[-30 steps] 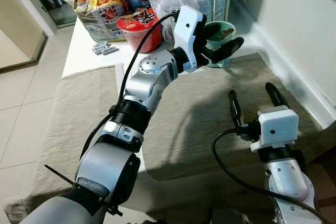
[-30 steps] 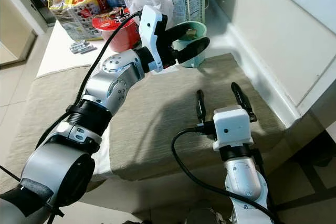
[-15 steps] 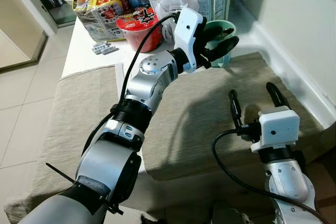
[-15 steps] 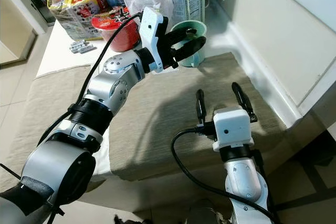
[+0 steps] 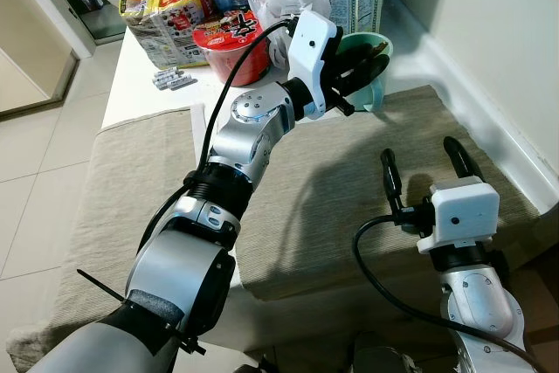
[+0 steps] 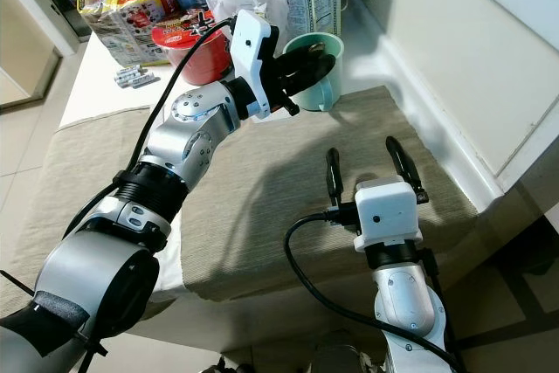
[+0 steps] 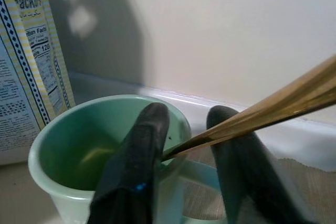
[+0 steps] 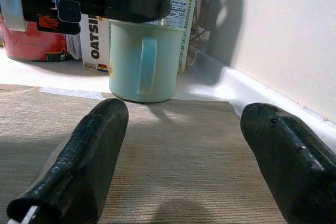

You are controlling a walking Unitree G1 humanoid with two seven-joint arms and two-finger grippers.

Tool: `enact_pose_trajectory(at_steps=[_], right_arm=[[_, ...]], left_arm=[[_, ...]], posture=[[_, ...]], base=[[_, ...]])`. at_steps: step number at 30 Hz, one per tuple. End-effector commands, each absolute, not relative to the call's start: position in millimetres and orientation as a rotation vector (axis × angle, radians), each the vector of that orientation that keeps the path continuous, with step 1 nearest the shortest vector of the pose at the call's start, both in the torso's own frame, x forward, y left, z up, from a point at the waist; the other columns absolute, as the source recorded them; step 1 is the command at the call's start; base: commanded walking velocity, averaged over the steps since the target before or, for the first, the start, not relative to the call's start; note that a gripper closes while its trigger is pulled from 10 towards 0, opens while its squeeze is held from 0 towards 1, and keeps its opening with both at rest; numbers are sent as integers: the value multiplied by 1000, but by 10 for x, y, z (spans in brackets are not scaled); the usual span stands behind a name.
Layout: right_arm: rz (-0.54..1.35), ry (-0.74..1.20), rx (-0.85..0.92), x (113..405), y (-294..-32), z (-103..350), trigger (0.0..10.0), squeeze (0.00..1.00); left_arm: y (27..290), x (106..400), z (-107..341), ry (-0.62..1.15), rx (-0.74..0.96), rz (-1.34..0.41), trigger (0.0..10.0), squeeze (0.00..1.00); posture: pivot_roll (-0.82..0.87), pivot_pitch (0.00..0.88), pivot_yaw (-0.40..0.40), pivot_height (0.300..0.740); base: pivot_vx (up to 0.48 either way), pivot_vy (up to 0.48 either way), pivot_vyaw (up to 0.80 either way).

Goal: Setting the table

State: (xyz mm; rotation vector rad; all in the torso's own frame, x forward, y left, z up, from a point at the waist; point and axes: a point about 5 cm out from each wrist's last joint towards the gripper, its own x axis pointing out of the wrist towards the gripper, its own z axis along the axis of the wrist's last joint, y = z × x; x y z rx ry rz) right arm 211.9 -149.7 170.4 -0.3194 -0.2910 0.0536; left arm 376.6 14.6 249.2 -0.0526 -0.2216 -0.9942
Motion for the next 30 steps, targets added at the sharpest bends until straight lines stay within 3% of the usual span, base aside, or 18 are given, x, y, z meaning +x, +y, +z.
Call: enact_pose_trajectory(at_steps=[1, 30], right_arm=[[48, -187, -328, 2118, -1520, 1522, 10000, 0], [73, -210, -323, 2259, -1471, 1499, 10000, 0]], left_arm=[[198, 3804, 2542, -229, -28, -974, 0, 0], [400, 3914, 3097, -423, 5, -864, 0, 0]], posture=[[-357, 156, 217, 740], [-329, 82, 202, 740]], base=[[0, 0, 0], [0, 0, 0]])
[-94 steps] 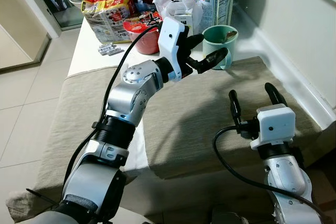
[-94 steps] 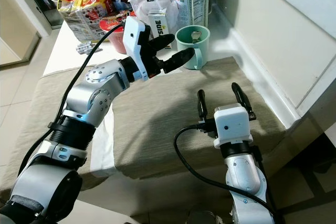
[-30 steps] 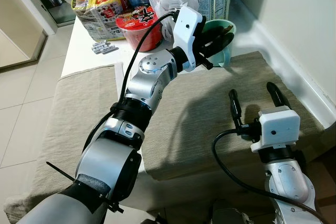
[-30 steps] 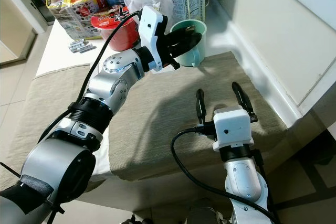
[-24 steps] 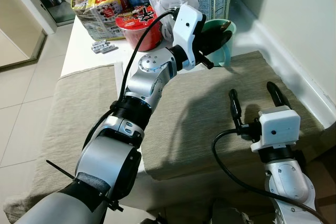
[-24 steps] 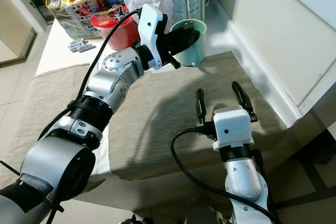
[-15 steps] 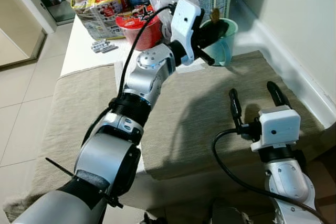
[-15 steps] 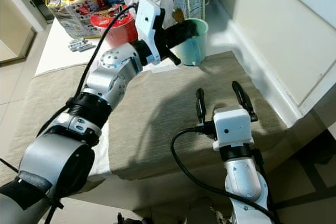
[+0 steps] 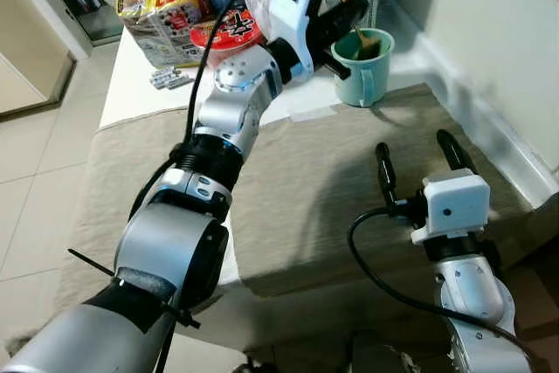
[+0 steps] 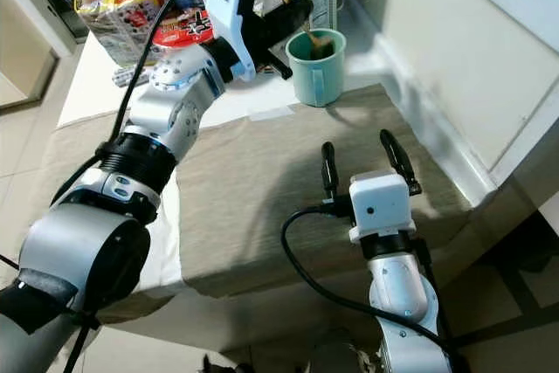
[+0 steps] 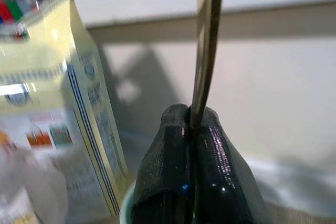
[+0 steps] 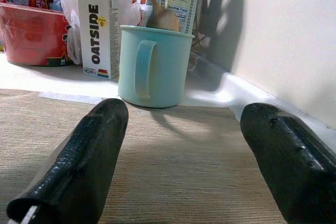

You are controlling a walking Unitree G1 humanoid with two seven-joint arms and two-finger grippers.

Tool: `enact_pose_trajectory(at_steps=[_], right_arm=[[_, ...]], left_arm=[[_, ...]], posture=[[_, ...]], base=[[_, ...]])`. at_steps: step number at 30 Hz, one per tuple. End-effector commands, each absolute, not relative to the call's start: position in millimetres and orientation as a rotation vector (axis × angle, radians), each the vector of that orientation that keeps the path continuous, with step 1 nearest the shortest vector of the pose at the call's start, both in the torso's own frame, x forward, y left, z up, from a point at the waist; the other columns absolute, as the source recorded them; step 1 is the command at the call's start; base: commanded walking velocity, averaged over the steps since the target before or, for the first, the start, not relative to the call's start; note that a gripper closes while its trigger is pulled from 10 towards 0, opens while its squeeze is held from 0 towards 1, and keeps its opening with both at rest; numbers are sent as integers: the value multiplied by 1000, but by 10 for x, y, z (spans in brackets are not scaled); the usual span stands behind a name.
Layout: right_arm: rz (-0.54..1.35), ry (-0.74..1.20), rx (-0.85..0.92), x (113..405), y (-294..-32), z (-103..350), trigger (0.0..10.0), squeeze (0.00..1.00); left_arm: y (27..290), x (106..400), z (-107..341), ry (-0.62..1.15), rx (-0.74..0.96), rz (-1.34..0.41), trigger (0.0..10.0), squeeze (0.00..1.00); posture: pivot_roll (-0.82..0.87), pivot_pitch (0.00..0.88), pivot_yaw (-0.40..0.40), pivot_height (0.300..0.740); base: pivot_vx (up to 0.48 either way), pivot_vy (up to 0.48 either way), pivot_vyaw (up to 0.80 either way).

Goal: Setting the table

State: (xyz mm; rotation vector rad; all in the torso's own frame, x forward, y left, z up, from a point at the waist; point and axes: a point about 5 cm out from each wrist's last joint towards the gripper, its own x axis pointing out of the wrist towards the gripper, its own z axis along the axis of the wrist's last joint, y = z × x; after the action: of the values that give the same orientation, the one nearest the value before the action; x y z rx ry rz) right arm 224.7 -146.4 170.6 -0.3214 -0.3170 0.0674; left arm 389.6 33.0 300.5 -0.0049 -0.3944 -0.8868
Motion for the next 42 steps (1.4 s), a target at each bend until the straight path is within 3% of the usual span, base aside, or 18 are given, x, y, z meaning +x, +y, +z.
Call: enact_pose_trajectory(at_steps=[1, 9, 18, 24, 42], right_arm=[[74, -211, -322, 2267, -1467, 1499, 10000, 0], [99, -241, -307, 2401, -1397, 1506, 10000, 0], [116, -277, -293, 2522, -1351, 1546, 10000, 0], [132, -317, -276, 2594, -1309, 1601, 10000, 0], [152, -325, -250, 2660, -1259, 1543, 10000, 0]], left_arm=[[415, 3918, 3127, -434, 10, -856, 0, 0], [696, 3902, 3473, -550, 34, -789, 0, 0], [1069, 3887, 3497, -559, 97, -702, 0, 0], [1452, 3790, 3345, -504, 138, -615, 0, 0], [1869, 3284, 2719, -322, -18, -348, 0, 0]], posture=[[-328, 80, 201, 740], [-280, 36, 182, 740], [-233, 0, 163, 740], [-203, 0, 154, 740], [-148, 0, 144, 740]], base=[[0, 0, 0], [0, 0, 0], [0, 0, 0], [0, 0, 0], [0, 0, 0]])
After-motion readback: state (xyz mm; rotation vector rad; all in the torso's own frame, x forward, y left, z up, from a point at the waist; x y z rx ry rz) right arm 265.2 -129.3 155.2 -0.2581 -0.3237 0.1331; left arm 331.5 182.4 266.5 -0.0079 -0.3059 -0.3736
